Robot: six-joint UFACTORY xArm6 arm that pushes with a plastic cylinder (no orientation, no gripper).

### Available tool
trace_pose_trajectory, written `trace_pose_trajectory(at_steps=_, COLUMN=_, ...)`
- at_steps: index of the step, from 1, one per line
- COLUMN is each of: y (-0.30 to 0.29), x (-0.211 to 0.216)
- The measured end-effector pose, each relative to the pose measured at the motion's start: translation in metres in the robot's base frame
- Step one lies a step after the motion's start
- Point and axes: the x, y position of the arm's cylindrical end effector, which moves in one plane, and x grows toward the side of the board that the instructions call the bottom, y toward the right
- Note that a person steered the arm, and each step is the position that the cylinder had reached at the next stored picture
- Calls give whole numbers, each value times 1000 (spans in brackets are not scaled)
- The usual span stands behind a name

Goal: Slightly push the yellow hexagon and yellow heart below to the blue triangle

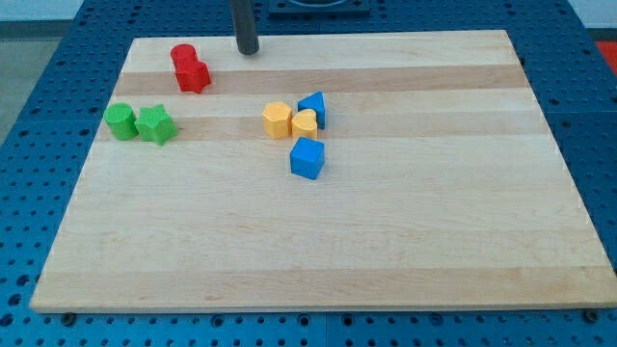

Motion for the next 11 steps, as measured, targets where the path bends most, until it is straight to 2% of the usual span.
trace_pose_trajectory(at_steps=4, y=9, x=82)
trace_pose_trajectory(at_steps=6, y=9, x=87)
trace_pose_trajectory(at_steps=8, y=5, x=125)
trace_pose_trajectory(at_steps=11, y=11, x=137)
